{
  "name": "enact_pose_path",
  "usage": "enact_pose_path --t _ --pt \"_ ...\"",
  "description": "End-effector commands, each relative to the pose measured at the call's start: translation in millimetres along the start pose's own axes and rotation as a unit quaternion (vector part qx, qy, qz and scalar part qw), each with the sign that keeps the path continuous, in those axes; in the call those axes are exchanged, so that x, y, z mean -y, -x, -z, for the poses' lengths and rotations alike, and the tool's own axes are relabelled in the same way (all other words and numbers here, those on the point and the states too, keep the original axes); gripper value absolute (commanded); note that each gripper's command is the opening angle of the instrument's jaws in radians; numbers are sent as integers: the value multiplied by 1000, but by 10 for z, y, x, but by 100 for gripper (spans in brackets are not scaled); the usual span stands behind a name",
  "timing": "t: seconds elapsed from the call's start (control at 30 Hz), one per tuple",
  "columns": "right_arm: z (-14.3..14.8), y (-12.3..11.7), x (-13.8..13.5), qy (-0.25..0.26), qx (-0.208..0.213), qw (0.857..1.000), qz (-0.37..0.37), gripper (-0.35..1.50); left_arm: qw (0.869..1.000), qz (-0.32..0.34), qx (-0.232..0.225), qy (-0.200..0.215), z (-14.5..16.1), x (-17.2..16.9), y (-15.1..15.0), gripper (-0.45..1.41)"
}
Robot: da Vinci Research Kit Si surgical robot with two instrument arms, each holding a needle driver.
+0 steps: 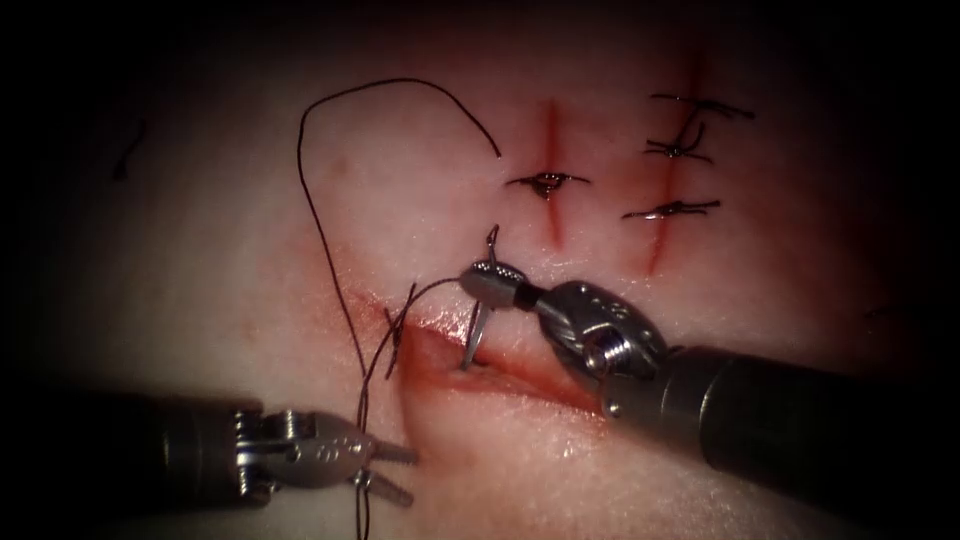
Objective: Wound Closure
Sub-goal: Use the right needle driver to pass the needle through the tissue below the cut.
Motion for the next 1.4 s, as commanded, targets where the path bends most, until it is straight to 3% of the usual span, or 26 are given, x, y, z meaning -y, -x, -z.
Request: enact_pose_path --t 0.03,0.3,0.63,1.4 --pt "-9 3 7 1 -1 1000 -17 -35 1000 -1 0 2 -7 -1 1 5" --pt "-5 6 21 -5 8 997 -72 -35 1000 1 -1 2 -5 0 3 4" --pt "-3 6 47 -24 8 996 -84 -35 1000 1 -1 3 -4 0 4 0" --pt "-19 57 80 -42 48 991 -116 -35 1000 -4 -1 6 3 -1 13 -3"
